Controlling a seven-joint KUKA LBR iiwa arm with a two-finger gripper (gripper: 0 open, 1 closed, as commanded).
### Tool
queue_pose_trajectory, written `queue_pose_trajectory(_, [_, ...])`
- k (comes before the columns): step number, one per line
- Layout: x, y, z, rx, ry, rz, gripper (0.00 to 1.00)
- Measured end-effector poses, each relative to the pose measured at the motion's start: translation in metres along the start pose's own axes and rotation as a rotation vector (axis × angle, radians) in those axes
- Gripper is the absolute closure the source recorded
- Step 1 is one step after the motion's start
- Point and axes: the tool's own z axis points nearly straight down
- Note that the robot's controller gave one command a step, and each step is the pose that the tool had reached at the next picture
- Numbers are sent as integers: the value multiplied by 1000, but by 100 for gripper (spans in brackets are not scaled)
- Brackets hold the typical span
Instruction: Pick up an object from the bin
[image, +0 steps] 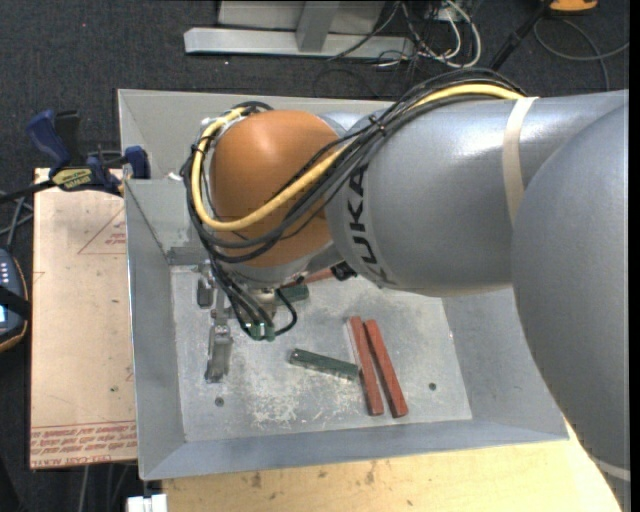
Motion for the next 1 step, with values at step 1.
queue_pose_trajectory(1, [-1, -1, -3, -1, -5, 2, 0])
